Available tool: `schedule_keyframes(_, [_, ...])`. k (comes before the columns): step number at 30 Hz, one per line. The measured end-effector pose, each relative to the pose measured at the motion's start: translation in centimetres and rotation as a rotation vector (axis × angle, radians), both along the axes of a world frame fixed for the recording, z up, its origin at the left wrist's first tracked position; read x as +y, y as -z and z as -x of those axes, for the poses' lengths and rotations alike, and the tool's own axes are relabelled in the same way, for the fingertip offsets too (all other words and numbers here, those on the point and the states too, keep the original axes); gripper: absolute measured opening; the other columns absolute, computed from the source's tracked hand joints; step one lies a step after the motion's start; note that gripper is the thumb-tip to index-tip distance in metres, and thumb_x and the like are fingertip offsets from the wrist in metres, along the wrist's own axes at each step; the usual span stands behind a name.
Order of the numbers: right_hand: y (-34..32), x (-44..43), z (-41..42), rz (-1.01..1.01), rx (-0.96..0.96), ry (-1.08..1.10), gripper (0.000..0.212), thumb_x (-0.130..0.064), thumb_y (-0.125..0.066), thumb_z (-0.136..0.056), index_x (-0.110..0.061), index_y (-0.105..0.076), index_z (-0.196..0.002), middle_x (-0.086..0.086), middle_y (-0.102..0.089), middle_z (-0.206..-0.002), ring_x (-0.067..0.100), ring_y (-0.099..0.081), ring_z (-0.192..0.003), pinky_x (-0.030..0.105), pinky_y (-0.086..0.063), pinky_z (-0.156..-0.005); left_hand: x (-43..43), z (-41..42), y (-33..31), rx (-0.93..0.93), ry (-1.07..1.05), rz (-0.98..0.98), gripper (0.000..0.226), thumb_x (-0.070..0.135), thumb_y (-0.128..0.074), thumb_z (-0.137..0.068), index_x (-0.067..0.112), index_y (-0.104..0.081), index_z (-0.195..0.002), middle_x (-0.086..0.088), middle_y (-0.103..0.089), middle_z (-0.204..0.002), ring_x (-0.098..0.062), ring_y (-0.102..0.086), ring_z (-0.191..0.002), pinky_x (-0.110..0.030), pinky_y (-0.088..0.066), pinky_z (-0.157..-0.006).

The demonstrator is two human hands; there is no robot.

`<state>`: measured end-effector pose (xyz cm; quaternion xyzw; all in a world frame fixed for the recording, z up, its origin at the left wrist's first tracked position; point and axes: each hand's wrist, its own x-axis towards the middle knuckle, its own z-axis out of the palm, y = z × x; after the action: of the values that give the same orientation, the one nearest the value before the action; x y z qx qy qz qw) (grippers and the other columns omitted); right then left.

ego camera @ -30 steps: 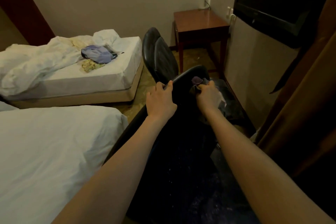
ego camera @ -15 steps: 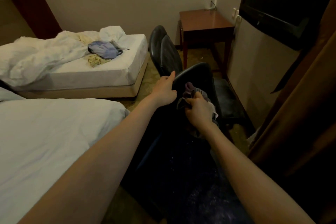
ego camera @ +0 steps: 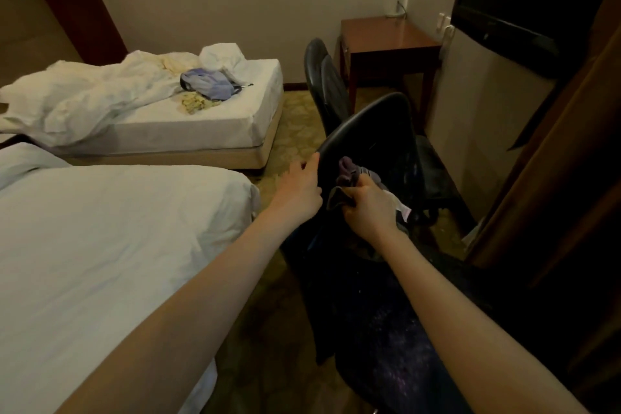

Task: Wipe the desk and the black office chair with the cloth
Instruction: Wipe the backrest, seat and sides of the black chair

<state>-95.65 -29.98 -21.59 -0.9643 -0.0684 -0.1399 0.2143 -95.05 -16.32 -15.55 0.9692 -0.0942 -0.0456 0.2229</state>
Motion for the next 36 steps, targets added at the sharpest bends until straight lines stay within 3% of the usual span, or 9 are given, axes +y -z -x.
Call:
schedule_keyframes(9, [1.7,4.3,6.8,-0.015,-0.078,0.030,0.027,-0.018,-0.057,-0.088,-0.021,-0.070,-0.112,0.011,-0.053,-0.106,0.032,-0.056,-0.089,0.031,-0.031,-0.059,2.1,3.8,2.3,-0.121,-0.024,0.228,0.067,0.004,-0.051,-0.089,0.020,-0.020,-0.147,-0.008,-0.021,-0.147,-0.027,-0.029,-0.133,-0.032,-0.031,-0.103])
schedule_keyframes(13, [2.6,5.8,8.9,-0.083,-0.243,0.021,0.014,-0.015,-0.063,-0.073,-0.015,-0.075,-0.081,0.008,-0.053,-0.074,0.027,-0.054,-0.056,0.020,-0.016,-0.044,3.2,4.1,2.4,-0.043,-0.048,0.428,0.062,0.008,-0.050,-0.094,0.020,-0.020,-0.147,-0.010,-0.023,-0.148,-0.025,-0.027,-0.137,-0.032,-0.026,-0.109])
schedule_keyframes(17, [6.9,7.5,10.7,-0.089,-0.405,0.096,0.031,-0.021,-0.067,-0.070,-0.009,-0.074,-0.098,0.008,-0.058,-0.077,0.025,-0.056,-0.059,0.025,-0.039,-0.042,2.8,4.4,2.6,-0.060,-0.044,0.379,0.062,0.007,-0.047,-0.095,0.019,-0.017,-0.148,-0.011,-0.021,-0.148,-0.026,-0.027,-0.136,-0.030,-0.027,-0.106])
schedule_keyframes(22, [10.0,8.0,10.7,-0.099,-0.454,0.154,0.027,-0.020,-0.062,-0.077,-0.006,-0.072,-0.098,0.011,-0.060,-0.079,0.029,-0.058,-0.061,0.028,-0.044,-0.043,3.1,5.7,4.0,-0.203,-0.126,0.605,0.060,0.011,-0.054,-0.093,0.015,-0.026,-0.145,-0.006,-0.031,-0.140,-0.017,-0.033,-0.130,-0.009,-0.023,-0.093])
schedule_keyframes(26, [14.6,6.9,13.4,0.013,-0.176,0.125,0.020,-0.016,-0.077,-0.068,-0.011,-0.074,-0.087,0.010,-0.060,-0.083,0.030,-0.060,-0.060,0.031,-0.046,-0.046,3.9,9.3,9.0,-0.091,-0.329,0.806,0.050,0.020,-0.059,-0.091,0.014,-0.038,-0.136,-0.001,-0.038,-0.126,-0.013,-0.043,-0.116,-0.021,-0.038,-0.093])
schedule_keyframes(28, [15.5,5.7,14.7,-0.040,0.037,0.166,0.022,-0.011,-0.074,-0.072,-0.012,-0.074,-0.094,0.009,-0.060,-0.094,0.032,-0.062,-0.073,0.034,-0.049,-0.057,4.4,10.2,11.1,0.040,-0.360,0.758,0.034,0.022,-0.052,-0.095,0.015,-0.048,-0.128,-0.005,-0.044,-0.127,-0.015,-0.048,-0.112,-0.024,-0.041,-0.089])
schedule_keyframes(30, [14.2,5.1,15.2,-0.152,0.072,0.270,0.025,-0.010,-0.070,-0.078,-0.012,-0.072,-0.103,0.009,-0.059,-0.103,0.031,-0.060,-0.086,0.039,-0.051,-0.072,4.8,10.5,11.7,0.105,-0.347,0.740,0.027,0.022,-0.045,-0.098,0.017,-0.052,-0.123,-0.006,-0.050,-0.122,-0.020,-0.053,-0.110,-0.029,-0.044,-0.089])
schedule_keyframes(32, [11.1,5.2,14.7,-0.282,-0.102,0.353,0.031,-0.009,-0.071,-0.077,-0.010,-0.071,-0.107,0.011,-0.058,-0.100,0.030,-0.058,-0.085,0.043,-0.051,-0.075,4.9,10.5,11.1,0.109,-0.303,0.712,0.028,0.022,-0.039,-0.100,0.015,-0.052,-0.124,-0.003,-0.054,-0.116,-0.018,-0.053,-0.104,-0.028,-0.041,-0.084])
schedule_keyframes(36, [4.3,6.9,11.0,-0.430,-0.496,0.207,0.032,-0.010,-0.068,-0.072,-0.003,-0.071,-0.103,0.014,-0.056,-0.084,0.021,-0.053,-0.069,0.025,-0.045,-0.063,4.6,10.3,10.3,0.080,-0.336,0.677,0.026,0.021,-0.032,-0.102,0.014,-0.058,-0.103,-0.004,-0.058,-0.097,-0.020,-0.053,-0.088,-0.028,-0.034,-0.071])
